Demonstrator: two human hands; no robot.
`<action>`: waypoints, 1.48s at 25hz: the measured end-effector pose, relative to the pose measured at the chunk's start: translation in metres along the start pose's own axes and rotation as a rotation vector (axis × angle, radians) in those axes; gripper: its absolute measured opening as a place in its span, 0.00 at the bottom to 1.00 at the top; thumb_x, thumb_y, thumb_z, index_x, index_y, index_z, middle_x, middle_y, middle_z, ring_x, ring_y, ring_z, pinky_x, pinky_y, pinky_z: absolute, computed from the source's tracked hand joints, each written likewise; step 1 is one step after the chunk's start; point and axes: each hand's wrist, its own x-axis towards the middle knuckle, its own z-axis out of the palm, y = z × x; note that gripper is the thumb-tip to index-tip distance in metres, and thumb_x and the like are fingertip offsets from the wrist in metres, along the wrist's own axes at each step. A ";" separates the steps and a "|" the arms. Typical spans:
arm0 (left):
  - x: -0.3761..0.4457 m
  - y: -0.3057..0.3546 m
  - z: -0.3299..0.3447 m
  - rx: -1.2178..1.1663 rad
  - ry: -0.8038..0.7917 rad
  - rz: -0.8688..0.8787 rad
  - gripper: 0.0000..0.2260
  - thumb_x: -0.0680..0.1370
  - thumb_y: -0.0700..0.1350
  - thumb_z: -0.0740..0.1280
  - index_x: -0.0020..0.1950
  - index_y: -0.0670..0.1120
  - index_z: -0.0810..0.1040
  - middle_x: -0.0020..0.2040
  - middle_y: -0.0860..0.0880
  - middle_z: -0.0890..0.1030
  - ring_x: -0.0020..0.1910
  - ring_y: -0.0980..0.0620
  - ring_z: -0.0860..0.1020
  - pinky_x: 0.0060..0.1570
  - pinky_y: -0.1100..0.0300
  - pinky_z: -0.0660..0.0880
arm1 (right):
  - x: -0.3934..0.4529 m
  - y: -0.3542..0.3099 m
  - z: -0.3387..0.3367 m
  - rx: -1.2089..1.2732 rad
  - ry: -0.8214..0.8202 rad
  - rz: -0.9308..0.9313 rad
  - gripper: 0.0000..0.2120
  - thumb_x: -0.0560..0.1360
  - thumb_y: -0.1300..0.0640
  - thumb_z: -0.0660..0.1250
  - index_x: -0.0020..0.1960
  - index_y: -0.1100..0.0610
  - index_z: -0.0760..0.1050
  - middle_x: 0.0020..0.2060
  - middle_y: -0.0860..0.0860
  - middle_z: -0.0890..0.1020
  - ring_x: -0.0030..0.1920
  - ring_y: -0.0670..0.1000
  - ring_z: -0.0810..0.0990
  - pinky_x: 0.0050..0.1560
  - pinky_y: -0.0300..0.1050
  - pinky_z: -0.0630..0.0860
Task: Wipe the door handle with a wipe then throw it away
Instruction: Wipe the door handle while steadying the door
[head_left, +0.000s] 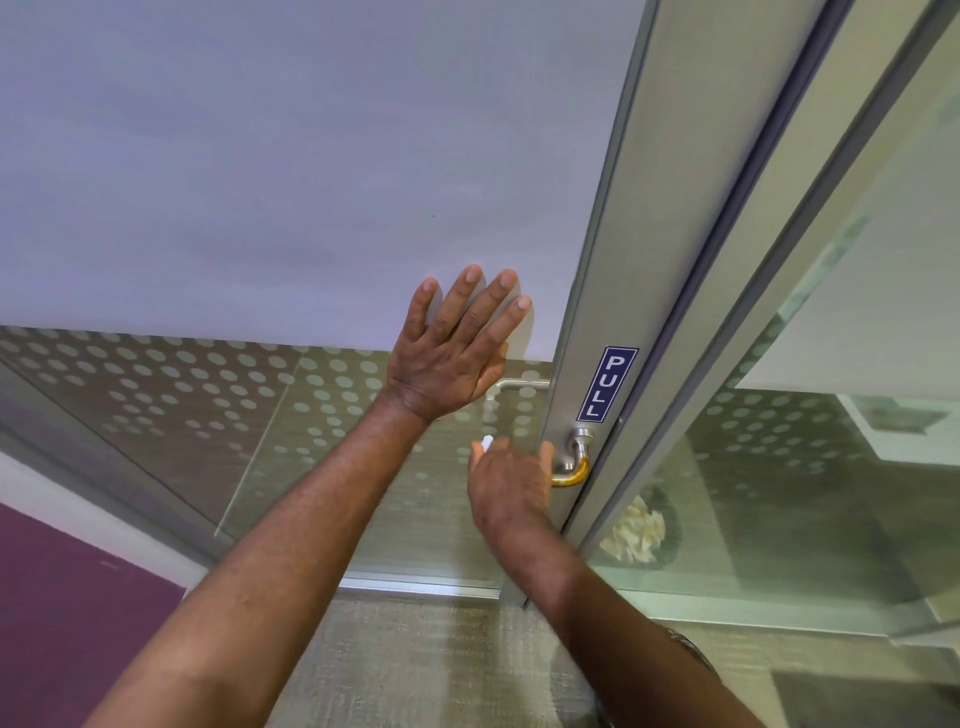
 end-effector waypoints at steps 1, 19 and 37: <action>0.000 0.000 0.000 -0.001 -0.001 0.001 0.34 0.81 0.50 0.63 0.86 0.48 0.57 0.87 0.46 0.54 0.86 0.42 0.48 0.84 0.39 0.46 | 0.001 -0.007 0.000 0.008 0.007 0.002 0.20 0.85 0.48 0.48 0.57 0.57 0.75 0.44 0.52 0.84 0.46 0.54 0.83 0.71 0.58 0.58; -0.001 -0.001 0.002 -0.017 0.003 0.007 0.34 0.81 0.50 0.64 0.86 0.48 0.57 0.87 0.46 0.51 0.86 0.42 0.49 0.84 0.39 0.45 | -0.013 0.085 0.027 -0.142 0.278 -0.347 0.18 0.82 0.40 0.55 0.49 0.53 0.72 0.39 0.52 0.78 0.40 0.55 0.78 0.56 0.54 0.70; -0.003 -0.001 0.003 -0.025 -0.001 0.002 0.33 0.82 0.51 0.63 0.86 0.48 0.57 0.87 0.47 0.52 0.86 0.42 0.49 0.84 0.40 0.45 | -0.015 0.131 0.065 -0.028 0.524 -0.471 0.14 0.83 0.58 0.54 0.67 0.53 0.70 0.52 0.51 0.77 0.54 0.56 0.78 0.57 0.53 0.64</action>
